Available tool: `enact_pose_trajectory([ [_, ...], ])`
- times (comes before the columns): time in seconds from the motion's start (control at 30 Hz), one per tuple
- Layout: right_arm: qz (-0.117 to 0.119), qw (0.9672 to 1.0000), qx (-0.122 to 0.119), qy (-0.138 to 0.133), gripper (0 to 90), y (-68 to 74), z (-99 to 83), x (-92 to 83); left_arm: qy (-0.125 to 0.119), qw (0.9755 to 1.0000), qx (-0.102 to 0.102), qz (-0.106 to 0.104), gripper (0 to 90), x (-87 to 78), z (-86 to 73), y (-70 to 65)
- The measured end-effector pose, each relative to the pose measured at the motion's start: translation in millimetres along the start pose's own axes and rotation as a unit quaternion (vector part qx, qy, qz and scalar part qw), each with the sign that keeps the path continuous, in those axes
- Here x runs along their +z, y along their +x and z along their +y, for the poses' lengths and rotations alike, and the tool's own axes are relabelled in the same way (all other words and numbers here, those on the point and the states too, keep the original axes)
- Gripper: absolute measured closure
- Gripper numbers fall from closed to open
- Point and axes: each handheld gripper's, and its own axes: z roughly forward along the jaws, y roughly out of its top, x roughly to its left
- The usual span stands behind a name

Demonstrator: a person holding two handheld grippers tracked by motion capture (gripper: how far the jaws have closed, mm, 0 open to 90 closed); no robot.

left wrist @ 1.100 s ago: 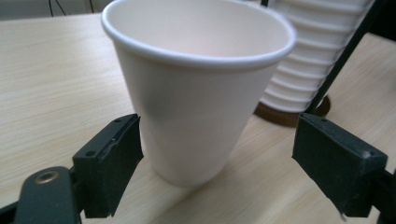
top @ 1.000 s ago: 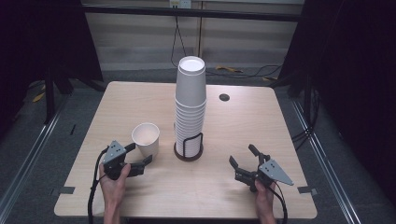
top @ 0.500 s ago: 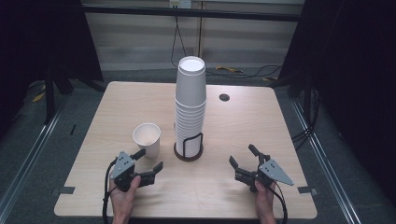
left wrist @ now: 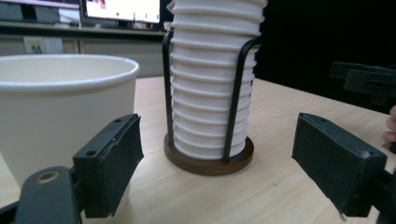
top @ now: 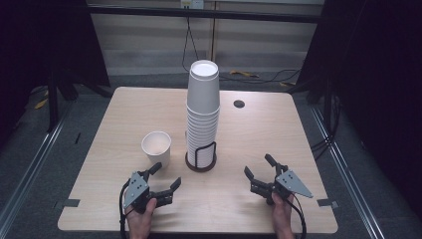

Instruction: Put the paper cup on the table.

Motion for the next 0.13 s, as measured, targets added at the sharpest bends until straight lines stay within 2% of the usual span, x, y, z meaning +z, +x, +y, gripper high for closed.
enact_pose_trajectory([
  [0.07, 0.000, 1.0000, 0.000, 0.000, 13.9, 0.0, 0.0, 0.0, -0.014, 0.9998, 0.015, 0.003, 15.7, -2.8, -1.2, -1.8],
  [0.13, 0.000, 1.0000, 0.000, 0.000, 13.9, 0.0, 0.0, 0.0, -0.017, 0.9997, 0.014, 0.007, 15.6, -3.4, -1.5, -2.1],
])
